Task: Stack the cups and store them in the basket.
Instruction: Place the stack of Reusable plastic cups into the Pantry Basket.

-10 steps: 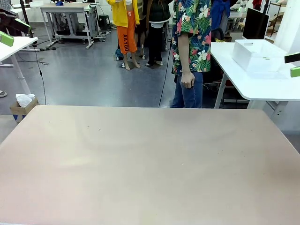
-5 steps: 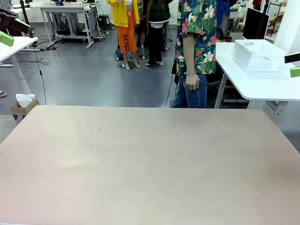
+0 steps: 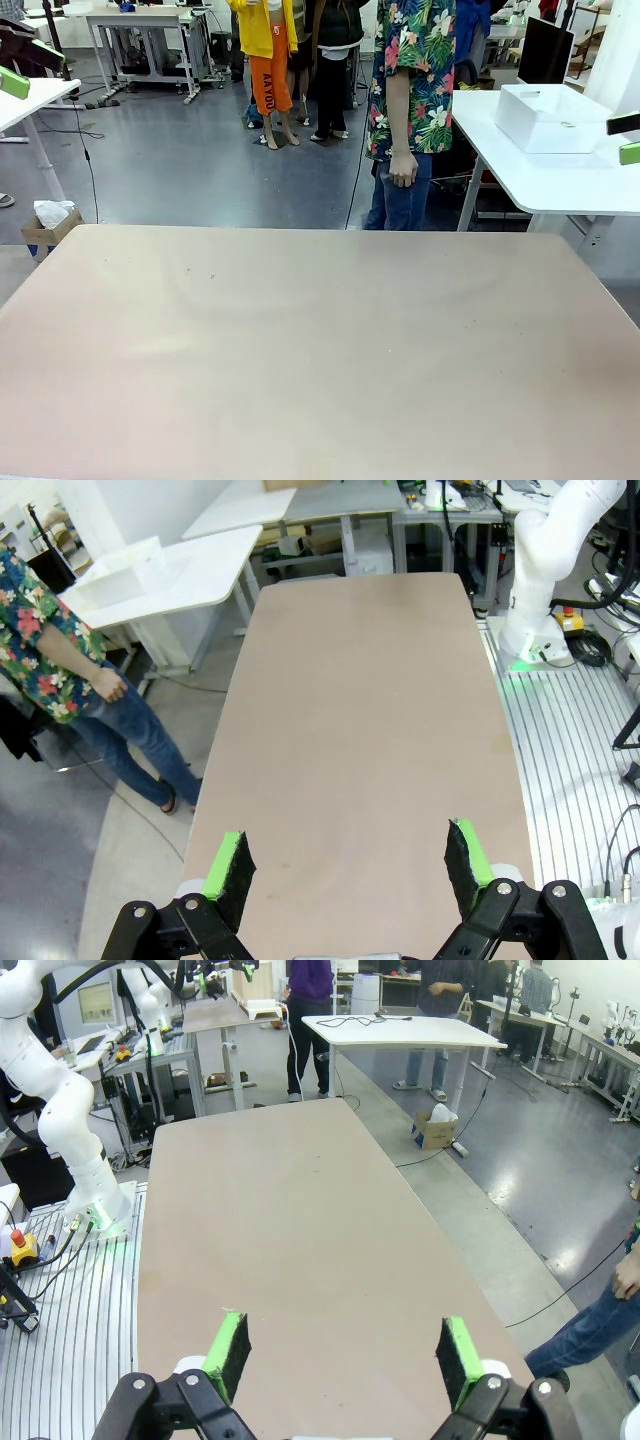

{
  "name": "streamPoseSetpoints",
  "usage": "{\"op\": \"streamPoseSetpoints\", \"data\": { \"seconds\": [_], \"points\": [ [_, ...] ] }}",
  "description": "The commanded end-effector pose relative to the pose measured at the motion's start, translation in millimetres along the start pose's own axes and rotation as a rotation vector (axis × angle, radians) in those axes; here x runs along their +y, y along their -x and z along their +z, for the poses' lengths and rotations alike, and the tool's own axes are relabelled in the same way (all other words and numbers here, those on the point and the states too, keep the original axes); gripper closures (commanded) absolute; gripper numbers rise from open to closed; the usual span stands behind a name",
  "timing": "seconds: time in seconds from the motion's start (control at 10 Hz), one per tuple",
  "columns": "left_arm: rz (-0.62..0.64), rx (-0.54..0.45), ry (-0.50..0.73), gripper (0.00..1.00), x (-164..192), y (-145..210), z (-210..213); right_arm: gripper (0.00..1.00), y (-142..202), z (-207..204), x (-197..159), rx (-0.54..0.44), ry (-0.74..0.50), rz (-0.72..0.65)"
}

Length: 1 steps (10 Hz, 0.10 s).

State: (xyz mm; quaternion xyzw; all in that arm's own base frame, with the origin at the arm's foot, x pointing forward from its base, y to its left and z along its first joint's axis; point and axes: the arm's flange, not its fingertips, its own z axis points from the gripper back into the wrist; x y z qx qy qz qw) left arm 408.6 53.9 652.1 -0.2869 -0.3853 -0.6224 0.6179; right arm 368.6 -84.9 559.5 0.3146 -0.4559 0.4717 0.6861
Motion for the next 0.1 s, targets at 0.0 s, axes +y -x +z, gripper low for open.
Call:
{"op": "streamPoseSetpoints", "data": {
  "seconds": [0.0],
  "points": [
    [-0.003,0.006,0.01,0.0,-0.5,-1.7,1.2,0.0,-3.8,-0.1,-1.7,-0.026,0.002,0.0]
  ]
}}
